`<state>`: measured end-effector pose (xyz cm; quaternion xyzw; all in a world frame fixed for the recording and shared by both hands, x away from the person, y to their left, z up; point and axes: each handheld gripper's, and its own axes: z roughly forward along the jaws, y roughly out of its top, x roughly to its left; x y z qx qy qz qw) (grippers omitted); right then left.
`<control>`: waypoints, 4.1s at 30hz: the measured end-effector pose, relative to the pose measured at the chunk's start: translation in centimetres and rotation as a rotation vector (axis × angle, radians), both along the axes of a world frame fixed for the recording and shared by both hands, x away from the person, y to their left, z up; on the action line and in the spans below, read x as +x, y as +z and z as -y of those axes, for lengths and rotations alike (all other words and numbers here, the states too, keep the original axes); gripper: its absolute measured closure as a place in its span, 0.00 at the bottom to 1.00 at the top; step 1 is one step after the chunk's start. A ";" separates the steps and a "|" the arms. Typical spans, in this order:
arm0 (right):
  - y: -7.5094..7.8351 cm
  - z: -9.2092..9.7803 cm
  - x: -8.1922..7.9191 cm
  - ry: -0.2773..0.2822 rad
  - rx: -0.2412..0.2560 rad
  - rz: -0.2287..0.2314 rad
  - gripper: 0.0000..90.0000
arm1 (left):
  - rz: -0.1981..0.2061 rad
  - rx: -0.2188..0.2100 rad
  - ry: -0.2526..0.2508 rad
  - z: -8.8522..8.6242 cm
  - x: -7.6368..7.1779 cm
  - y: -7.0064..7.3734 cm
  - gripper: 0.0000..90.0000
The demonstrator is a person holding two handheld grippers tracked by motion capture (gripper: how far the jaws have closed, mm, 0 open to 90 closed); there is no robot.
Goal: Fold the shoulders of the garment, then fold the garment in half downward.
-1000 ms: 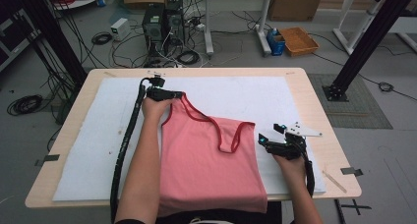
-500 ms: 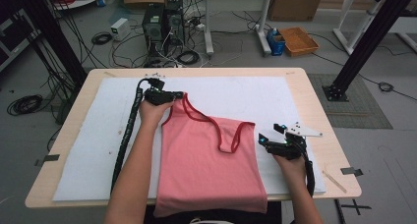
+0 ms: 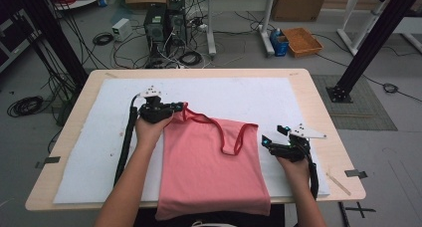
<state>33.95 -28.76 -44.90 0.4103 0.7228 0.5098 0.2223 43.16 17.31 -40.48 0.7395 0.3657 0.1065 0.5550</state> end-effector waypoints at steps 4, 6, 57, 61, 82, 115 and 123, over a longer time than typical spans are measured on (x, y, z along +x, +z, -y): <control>0.0 0.0 0.0 0.001 0.002 -0.002 0.24 | 0.029 -0.013 -0.020 0.4 -3.2 -0.5 0.98; 0.0 0.0 0.0 0.003 0.001 0.001 0.24 | 0.035 -0.027 -0.023 0.5 -4.8 -1.1 0.98; 0.0 -0.2 -0.1 -0.002 -0.026 0.012 0.24 | -0.066 0.256 -0.111 1.7 -10.1 -4.6 0.51; 0.0 -0.2 -0.1 -0.003 -0.027 0.012 0.24 | -0.014 0.222 -0.068 0.9 -10.2 -4.1 0.42; 0.0 -0.3 -0.2 -0.016 -0.029 0.021 0.23 | 0.085 0.110 0.072 -3.2 -9.3 -2.2 0.21; 2.7 -2.0 6.5 0.170 -0.154 -0.155 0.27 | -0.138 0.109 0.086 -5.4 -2.6 -3.0 0.23; 0.5 -3.4 8.2 0.204 -0.221 -0.266 0.51 | -0.188 0.232 0.079 -4.6 -1.6 -3.9 0.33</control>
